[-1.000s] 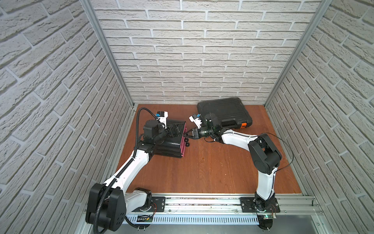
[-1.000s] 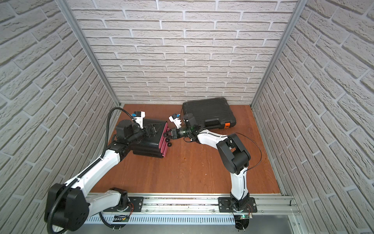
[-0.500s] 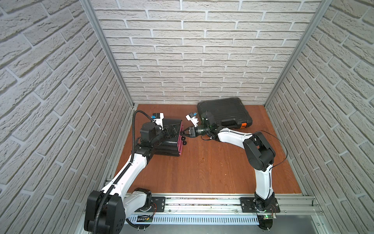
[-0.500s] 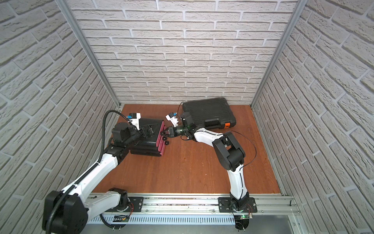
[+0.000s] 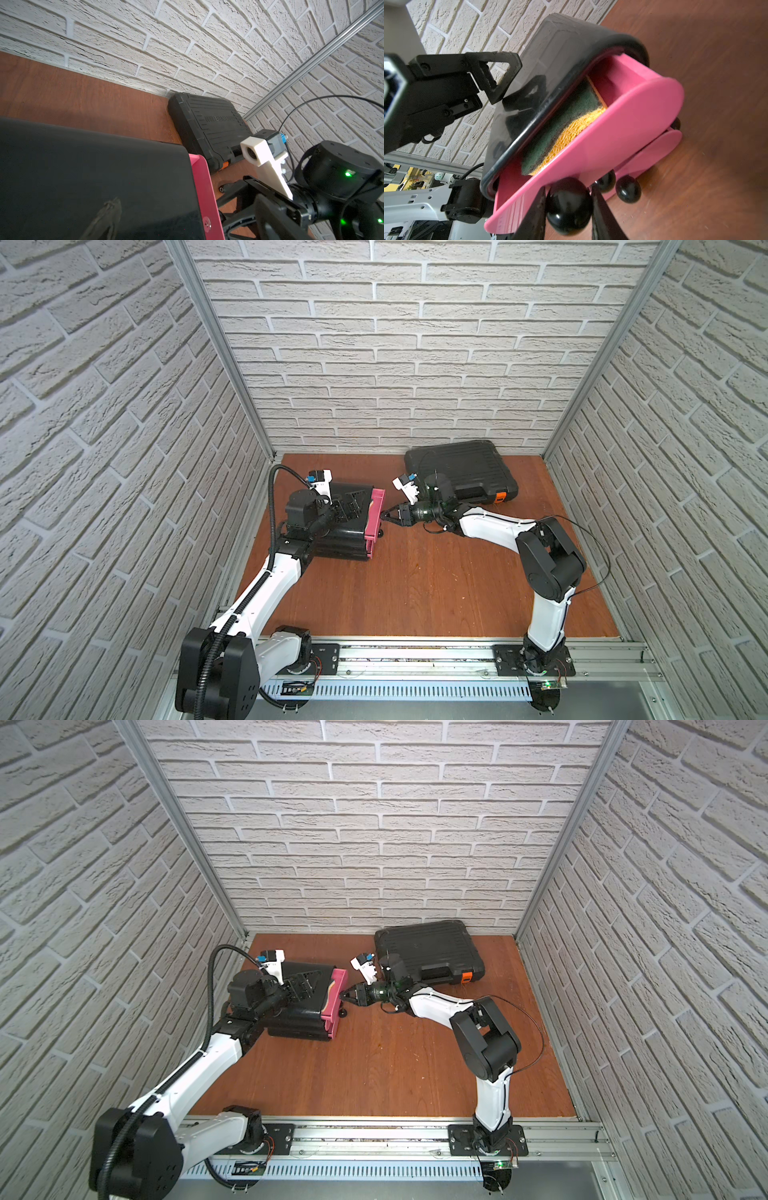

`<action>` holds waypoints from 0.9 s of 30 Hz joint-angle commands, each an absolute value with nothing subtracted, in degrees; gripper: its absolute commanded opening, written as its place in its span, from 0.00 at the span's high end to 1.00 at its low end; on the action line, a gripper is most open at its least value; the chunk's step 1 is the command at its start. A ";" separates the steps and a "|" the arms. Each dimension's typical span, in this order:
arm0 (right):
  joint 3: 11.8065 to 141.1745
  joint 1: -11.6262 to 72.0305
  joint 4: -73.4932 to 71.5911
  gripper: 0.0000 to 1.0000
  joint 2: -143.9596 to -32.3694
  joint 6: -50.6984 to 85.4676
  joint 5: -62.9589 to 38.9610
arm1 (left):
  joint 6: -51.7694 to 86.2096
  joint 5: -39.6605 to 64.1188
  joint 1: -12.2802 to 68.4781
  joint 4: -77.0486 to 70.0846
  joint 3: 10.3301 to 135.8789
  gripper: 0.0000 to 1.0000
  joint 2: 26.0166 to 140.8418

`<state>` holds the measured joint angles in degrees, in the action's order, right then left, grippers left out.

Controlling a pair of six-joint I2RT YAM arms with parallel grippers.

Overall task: Take the sponge out of the drawer
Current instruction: Open the drawer in the storage box.

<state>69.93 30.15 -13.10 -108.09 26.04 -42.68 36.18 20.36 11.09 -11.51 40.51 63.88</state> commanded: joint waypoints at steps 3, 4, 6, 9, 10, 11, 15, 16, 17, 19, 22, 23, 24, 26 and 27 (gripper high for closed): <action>66.01 27.76 -8.80 0.92 -102.77 22.85 -38.63 | 36.90 19.44 10.38 -11.45 39.29 0.02 64.65; 65.40 27.28 -8.34 0.93 -102.05 22.55 -38.25 | 36.84 19.22 10.37 -11.40 39.28 0.02 64.65; 64.55 26.62 -7.25 0.93 -101.02 21.79 -37.51 | 37.00 18.83 10.31 -11.31 39.29 0.02 64.75; 63.91 25.79 -4.82 0.93 -99.94 20.28 -36.54 | 37.02 18.95 10.30 -11.27 39.35 0.02 64.96; 63.50 25.52 -4.37 0.94 -99.49 19.97 -36.27 | 36.98 19.04 10.24 -11.21 39.35 0.02 65.04; 63.14 25.24 -3.99 0.94 -99.12 19.70 -36.15 | 37.02 19.13 10.27 -11.18 39.37 0.02 65.08; 61.42 24.01 -3.21 0.94 -97.40 19.08 -35.42 | 37.04 19.06 10.33 -11.12 39.37 0.02 65.11; 61.06 23.73 -3.16 0.94 -97.06 19.07 -35.42 | 37.09 18.82 10.30 -11.04 39.36 0.02 65.07; 60.75 23.56 -3.21 0.94 -96.82 19.05 -35.35 | 37.11 18.86 10.29 -11.00 39.46 0.02 65.13; 60.63 23.30 -3.13 0.94 -96.81 18.90 -35.50 | 37.15 19.05 10.38 -11.03 39.64 0.02 65.30; 60.75 23.16 -2.68 0.95 -96.85 18.65 -35.47 | 37.50 19.52 10.34 -11.09 39.68 0.02 65.32; 60.67 23.12 -2.49 0.95 -96.73 18.44 -35.29 | 37.61 19.52 10.30 -11.15 39.57 0.02 65.18; 60.64 23.04 -2.17 0.96 -96.61 18.28 -35.04 | 37.69 19.43 10.31 -11.23 39.47 0.02 65.04; 60.30 22.77 -1.94 0.95 -96.18 18.11 -34.85 | 37.86 19.24 10.29 -11.37 39.21 0.02 64.74; 60.22 22.69 -1.93 0.96 -96.07 18.02 -34.89 | 37.95 19.24 10.20 -11.38 39.28 0.02 64.74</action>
<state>61.32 23.44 -2.81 -98.37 19.22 -37.15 36.53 19.44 10.85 -12.14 40.51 64.25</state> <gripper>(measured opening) 0.317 0.983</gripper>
